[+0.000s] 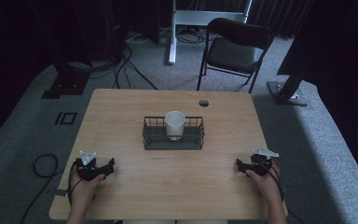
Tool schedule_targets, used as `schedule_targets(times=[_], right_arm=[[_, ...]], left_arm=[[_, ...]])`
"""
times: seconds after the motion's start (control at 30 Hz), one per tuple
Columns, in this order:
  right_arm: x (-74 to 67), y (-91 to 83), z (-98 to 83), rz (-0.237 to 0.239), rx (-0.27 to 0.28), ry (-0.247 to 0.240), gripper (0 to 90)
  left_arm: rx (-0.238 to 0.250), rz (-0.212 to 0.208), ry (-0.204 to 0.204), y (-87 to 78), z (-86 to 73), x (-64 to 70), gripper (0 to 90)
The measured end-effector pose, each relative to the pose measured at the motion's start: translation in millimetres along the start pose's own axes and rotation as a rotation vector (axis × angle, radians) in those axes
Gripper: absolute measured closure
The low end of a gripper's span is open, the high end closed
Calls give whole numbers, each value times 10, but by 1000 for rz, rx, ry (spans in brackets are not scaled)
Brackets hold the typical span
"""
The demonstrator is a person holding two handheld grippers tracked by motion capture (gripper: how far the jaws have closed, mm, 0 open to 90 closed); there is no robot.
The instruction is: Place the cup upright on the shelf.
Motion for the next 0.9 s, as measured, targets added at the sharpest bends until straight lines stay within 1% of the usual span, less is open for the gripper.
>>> schedule_targets(times=[0.03,0.07,0.1,0.13,0.2,0.23,0.27,0.3,0.37,0.4,0.43,0.5,0.53,0.63,0.7,0.77,0.9], right_arm=[[0,0,0,0,0,0,110],[0,0,0,0,0,0,110],[0,0,0,0,0,0,110],[0,0,0,0,0,0,110],[0,0,0,0,0,0,110],[0,0,0,0,0,0,110],[0,0,0,0,0,0,110],[0,0,0,0,0,0,110],[0,0,0,0,0,0,110],[0,0,0,0,0,1,110],[0,0,0,0,0,0,110],[0,0,0,0,0,0,110],[0,0,0,0,0,0,110],[0,0,0,0,0,0,110],[0,0,0,0,0,0,110],[0,0,0,0,0,0,110],[0,0,0,0,0,0,110]], left_arm=[[3,10,-9,-3,2,-26,117],[-2,21,-9,-2,-3,-42,117],[-29,35,-4,1,-25,-69,116],[-37,38,-7,2,-32,-78,94],[-61,50,11,4,-50,-98,94],[-70,55,10,7,-59,-106,94],[-78,56,7,10,-66,-109,94],[-107,59,11,19,-89,-119,94],[-135,54,24,25,-108,-122,92],[-136,61,22,26,-108,-126,83],[-139,77,20,28,-110,-133,83],[-139,82,17,31,-110,-135,66],[-148,100,-5,42,-113,-155,31],[-150,112,-13,39,-115,-169,30],[-147,134,-36,43,-112,-174,29],[-148,140,-41,42,-112,-179,29],[-148,140,-40,43,-112,-179,29]])
Point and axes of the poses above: each handheld gripper's, and its own axes: y roughly forward along the jaws, z roughly out of its top, x roughly to its right, the point moved 7 cm from there along y, roughly forward along the jaws, and after that the axes turned 1 degree about y, right-handed, at the moved point
